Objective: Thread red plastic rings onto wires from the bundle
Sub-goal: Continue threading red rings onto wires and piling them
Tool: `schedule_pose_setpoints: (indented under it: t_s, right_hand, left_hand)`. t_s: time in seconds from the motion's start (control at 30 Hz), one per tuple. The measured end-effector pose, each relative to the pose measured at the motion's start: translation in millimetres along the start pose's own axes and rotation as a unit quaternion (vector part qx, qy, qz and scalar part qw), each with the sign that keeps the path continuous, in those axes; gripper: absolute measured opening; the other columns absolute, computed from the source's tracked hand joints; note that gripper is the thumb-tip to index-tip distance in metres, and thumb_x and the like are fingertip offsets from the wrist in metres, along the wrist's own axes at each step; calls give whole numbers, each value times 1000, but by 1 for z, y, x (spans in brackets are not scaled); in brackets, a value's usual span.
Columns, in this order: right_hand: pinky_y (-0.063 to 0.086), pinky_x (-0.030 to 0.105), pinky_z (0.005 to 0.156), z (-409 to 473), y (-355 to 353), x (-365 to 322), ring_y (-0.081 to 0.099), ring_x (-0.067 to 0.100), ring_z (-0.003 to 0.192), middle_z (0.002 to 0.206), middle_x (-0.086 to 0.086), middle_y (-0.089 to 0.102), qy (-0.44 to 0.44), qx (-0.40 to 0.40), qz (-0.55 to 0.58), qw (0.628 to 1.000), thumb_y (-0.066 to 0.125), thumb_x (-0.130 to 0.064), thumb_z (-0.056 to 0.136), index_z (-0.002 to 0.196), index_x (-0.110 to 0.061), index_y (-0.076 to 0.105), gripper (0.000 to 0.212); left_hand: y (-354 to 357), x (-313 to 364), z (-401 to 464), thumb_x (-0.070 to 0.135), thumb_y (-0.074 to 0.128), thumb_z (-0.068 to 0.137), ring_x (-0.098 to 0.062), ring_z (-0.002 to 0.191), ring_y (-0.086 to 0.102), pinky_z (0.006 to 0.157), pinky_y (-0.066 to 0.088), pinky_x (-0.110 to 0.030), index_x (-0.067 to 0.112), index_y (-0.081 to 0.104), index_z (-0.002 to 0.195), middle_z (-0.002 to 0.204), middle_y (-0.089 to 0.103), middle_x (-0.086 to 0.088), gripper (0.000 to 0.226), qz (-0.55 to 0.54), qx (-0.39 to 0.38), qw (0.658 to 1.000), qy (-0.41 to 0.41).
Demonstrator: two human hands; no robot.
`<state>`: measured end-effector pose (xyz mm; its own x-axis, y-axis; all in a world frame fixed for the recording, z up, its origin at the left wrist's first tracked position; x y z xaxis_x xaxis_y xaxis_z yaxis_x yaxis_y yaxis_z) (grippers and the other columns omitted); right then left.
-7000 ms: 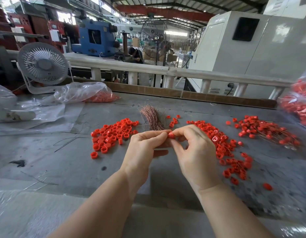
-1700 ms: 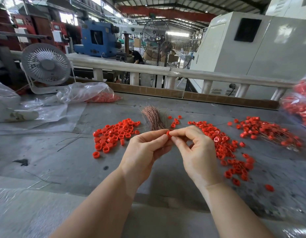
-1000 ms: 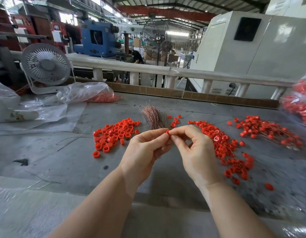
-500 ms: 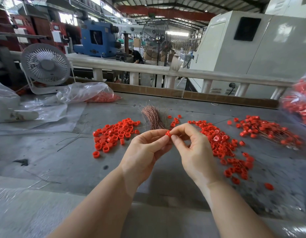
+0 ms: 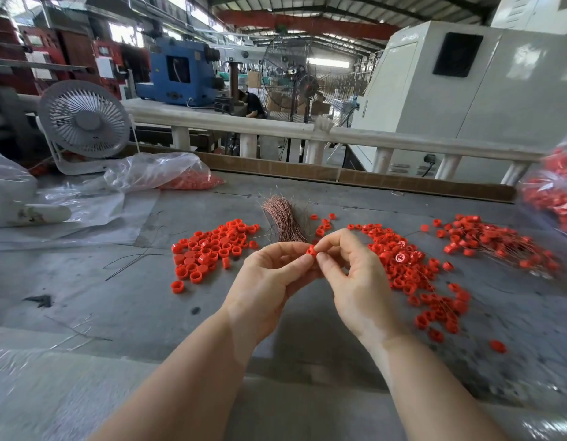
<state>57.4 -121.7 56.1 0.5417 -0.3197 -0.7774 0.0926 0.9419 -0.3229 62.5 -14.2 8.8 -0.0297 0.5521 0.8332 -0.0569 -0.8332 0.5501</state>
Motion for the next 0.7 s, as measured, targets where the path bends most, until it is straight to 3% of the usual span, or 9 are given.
schedule_pose_setpoints:
  t_s: [0.2,0.43,0.53,0.6,0.7]
  right_hand:
    - [41,16,57,0,-4,2,53,3,58,64,-4,60,14,15,23,1000,55,-4,89,77,-21,54,22]
    - [38,14,51,1,-4,2,56,9,60,69,-8,59,17,12,14,1000,54,-4,90,76,-25,54,25]
    - [40,19,58,0,-1,-2,56,11,61,65,-11,55,-7,0,-64,998,58,-5,87,76,-25,55,23]
    - [41,23,64,-1,4,-6,52,7,64,72,-11,52,-28,-18,-120,992,61,-5,84,75,-25,58,22]
    - [31,19,61,-5,15,-4,43,4,62,82,-11,52,-40,-67,-233,969,64,-8,81,76,-24,62,17]
  left_hand:
    - [0,1,-1,-9,54,82,-20,66,70,61,55,-19,-4,62,90,74,70,-13,12,7,5,1000,1]
    - [-11,1,0,-8,52,86,-13,60,67,57,55,-18,-1,62,86,68,68,-10,12,-23,56,998,-5]
    - [-21,1,1,-5,54,87,-9,59,66,57,55,-18,1,61,86,65,68,-7,10,-34,93,995,-3]
    - [-27,2,2,-5,54,87,-8,57,65,58,56,-18,0,60,89,66,67,-7,8,-31,114,993,4]
    - [-34,5,1,-5,54,88,-8,55,65,56,55,-17,1,59,88,72,65,-10,8,-22,140,990,17]
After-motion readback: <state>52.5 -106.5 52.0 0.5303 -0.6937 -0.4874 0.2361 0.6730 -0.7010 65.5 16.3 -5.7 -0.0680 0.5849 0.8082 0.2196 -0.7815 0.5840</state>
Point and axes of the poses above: each hand's wrist, its own z-axis towards the middle knuckle, its own y-axis out of the palm, x = y × z, the point moved 10 cm from there along z, towards the middle knuckle
